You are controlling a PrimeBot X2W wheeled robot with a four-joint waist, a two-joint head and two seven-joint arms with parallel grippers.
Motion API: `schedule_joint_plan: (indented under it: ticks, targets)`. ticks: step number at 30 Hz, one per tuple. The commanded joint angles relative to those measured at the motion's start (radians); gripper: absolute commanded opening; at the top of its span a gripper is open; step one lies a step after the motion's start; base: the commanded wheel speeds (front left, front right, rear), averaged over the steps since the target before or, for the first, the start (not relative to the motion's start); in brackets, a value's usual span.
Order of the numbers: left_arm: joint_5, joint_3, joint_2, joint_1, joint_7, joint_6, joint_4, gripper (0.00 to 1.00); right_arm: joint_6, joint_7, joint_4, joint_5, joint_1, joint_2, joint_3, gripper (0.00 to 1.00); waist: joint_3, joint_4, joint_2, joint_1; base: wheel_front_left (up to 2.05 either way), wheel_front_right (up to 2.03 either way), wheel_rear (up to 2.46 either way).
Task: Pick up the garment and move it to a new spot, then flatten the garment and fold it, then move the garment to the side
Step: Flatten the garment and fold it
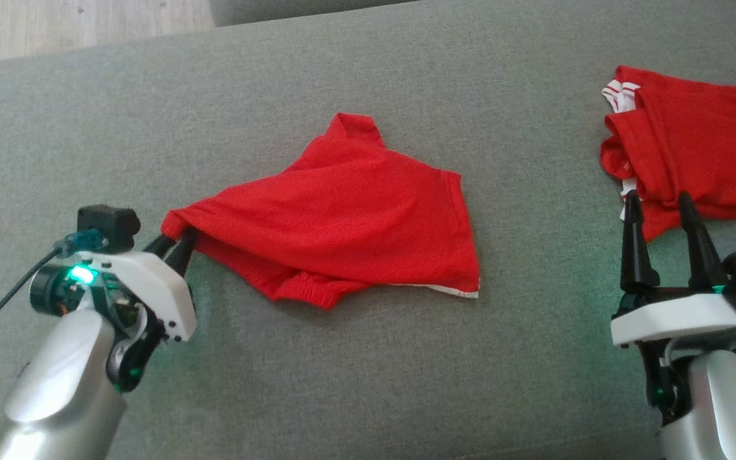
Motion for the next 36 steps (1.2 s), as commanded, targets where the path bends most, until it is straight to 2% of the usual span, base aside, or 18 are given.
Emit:
schedule_joint_plan:
  ticks: [1, 7, 16, 21, 25, 30, 36]
  targets:
    - [0.007, 0.045, 0.022, -0.054, -0.028, 0.002, -0.011, 1.0, -0.001, -0.012, -0.024, 0.005, -0.027, -0.005, 0.024, 1.0, -0.004, 0.002, 0.0, -0.0002, 0.0, 0.0, 0.0]
    - [0.016, 0.032, -0.005, -0.014, -0.11, 0.004, 0.013, 1.0, -0.001, -0.014, -0.01, -0.002, -0.007, -0.005, 0.033, 1.0, -0.037, 0.03, 0.0, -0.0002, 0.0, 0.0, 0.0]
    - [0.01, 0.006, -0.033, 0.151, -0.194, 0.027, -0.068, 1.0, -0.001, 0.002, -0.013, -0.003, 0.033, -0.005, 0.047, 1.0, -0.088, 0.094, 0.0, -0.0002, 0.0, 0.0, 0.0]
    - [0.02, 0.003, -0.052, 0.208, -0.246, 0.063, -0.132, 1.0, -0.001, 0.024, -0.019, -0.005, 0.044, -0.005, 0.068, 1.0, -0.097, 0.116, 0.0, -0.0002, 0.0, 0.0, 0.0]
    - [0.024, 0.01, -0.075, 0.239, -0.293, 0.1, -0.188, 1.0, -0.001, 0.07, -0.011, -0.012, 0.066, -0.005, 0.127, 1.0, -0.098, 0.129, 0.0, -0.0002, 0.0, 0.0, 0.0]
    - [0.023, 0.023, -0.104, 0.285, -0.351, 0.145, -0.259, 1.0, -0.001, 0.142, 0.038, -0.014, 0.081, -0.005, 0.23, 1.0, -0.09, 0.146, 0.0, -0.0002, 0.0, 0.0, 0.0]
    - [0.022, 0.038, -0.122, 0.329, -0.393, 0.188, -0.312, 1.0, -0.001, 0.185, 0.103, -0.008, 0.048, -0.005, 0.286, 1.0, -0.077, 0.167, 0.0, -0.0002, 0.0, 0.0, 0.0]
